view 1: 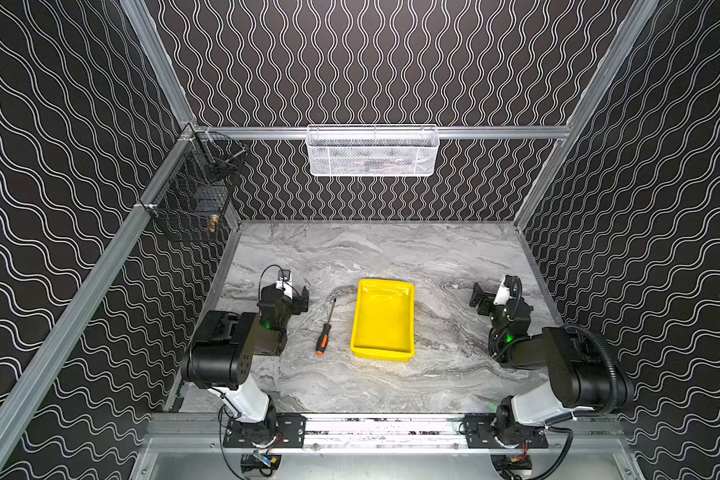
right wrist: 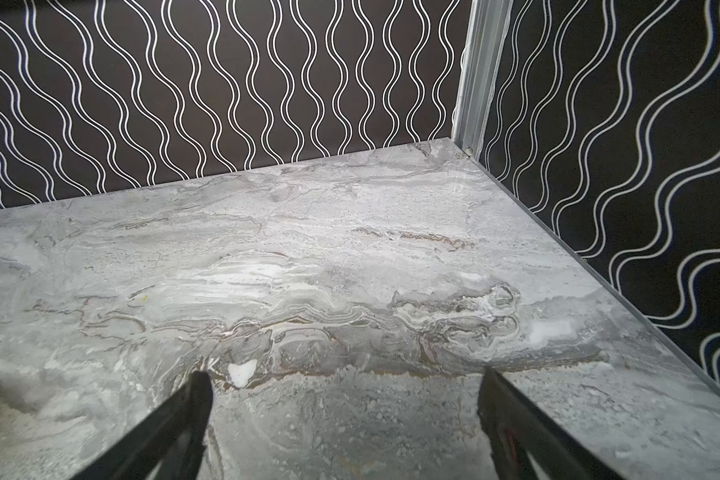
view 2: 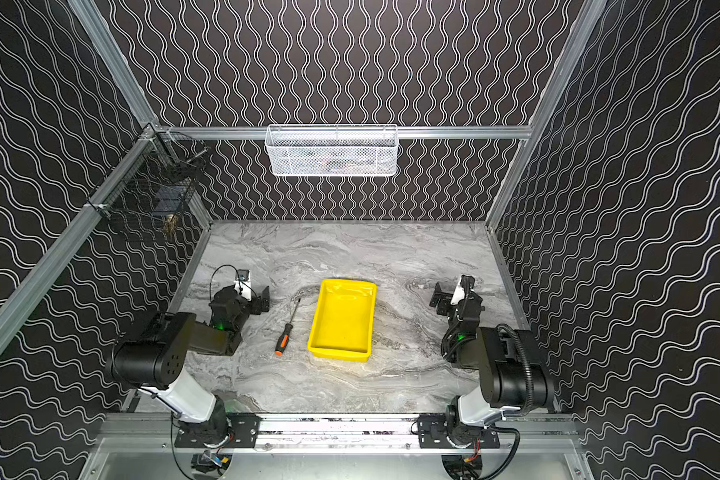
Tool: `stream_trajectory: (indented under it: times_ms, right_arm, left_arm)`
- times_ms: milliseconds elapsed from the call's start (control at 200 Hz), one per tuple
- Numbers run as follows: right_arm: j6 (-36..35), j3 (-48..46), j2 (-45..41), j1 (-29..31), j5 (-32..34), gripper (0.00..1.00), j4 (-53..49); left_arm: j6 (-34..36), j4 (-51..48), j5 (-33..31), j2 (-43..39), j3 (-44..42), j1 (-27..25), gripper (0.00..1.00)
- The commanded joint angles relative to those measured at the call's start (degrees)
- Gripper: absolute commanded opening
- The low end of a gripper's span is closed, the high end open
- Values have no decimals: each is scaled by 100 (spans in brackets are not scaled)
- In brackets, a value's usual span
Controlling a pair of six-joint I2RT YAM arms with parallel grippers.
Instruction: Put the screwdriver in the bin
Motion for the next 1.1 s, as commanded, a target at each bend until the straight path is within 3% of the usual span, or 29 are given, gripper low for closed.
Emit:
stream_trajectory:
  times_ms: [0,1096]
  right_arm:
    - [-16,11,-7,4,39,100,306]
    - [-121,64,9,12,-216,100,213]
  left_arm:
    - [75,103,31,-12,-7,10,99]
    - [37,143,14,-22,-35,8,99]
